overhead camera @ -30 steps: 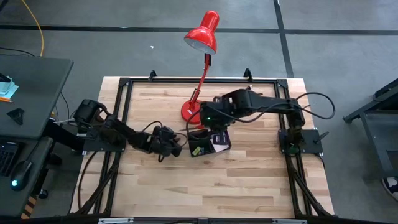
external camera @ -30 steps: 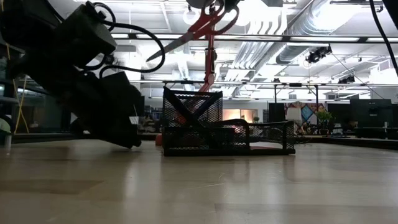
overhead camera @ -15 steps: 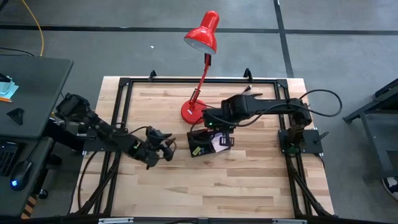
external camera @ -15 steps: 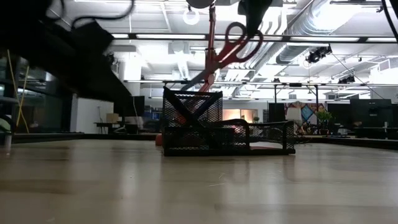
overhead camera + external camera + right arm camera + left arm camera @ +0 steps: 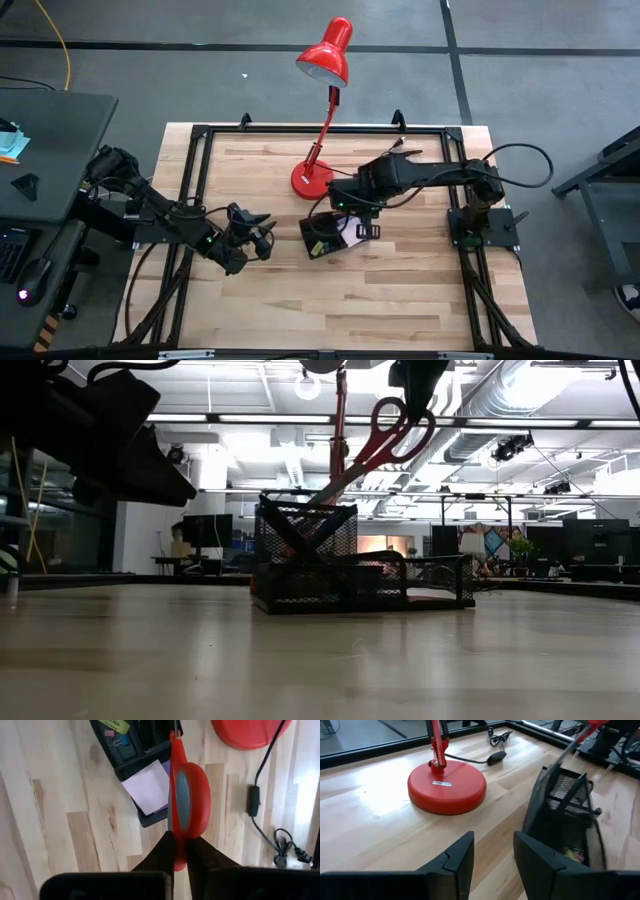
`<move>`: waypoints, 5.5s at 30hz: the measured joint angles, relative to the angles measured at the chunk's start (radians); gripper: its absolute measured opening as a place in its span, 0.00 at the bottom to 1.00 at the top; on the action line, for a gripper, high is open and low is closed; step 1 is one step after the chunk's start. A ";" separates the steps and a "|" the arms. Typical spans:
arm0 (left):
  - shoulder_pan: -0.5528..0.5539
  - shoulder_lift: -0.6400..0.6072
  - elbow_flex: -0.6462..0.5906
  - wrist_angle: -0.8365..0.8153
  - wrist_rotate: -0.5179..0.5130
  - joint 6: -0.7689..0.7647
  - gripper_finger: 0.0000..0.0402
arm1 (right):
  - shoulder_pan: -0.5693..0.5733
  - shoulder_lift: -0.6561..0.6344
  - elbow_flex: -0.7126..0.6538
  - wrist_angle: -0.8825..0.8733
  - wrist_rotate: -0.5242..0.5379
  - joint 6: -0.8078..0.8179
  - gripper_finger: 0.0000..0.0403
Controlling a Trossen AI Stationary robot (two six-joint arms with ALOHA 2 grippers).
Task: Pick and place office supplies into organizer
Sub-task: Put the red scissors into the black desk organizer, then return to Home Position
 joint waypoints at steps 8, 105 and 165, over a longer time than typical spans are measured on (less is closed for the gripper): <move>0.000 0.000 0.000 -0.010 0.001 -0.007 0.32 | 0.016 -0.042 0.002 -0.002 0.092 0.002 0.01; -0.001 0.006 0.000 0.107 0.083 0.138 0.32 | 0.228 0.102 0.070 0.480 -0.027 -0.292 0.48; 0.137 -0.435 -0.409 0.801 0.539 0.918 0.32 | 0.253 -1.534 -1.831 1.641 -0.081 -0.195 0.39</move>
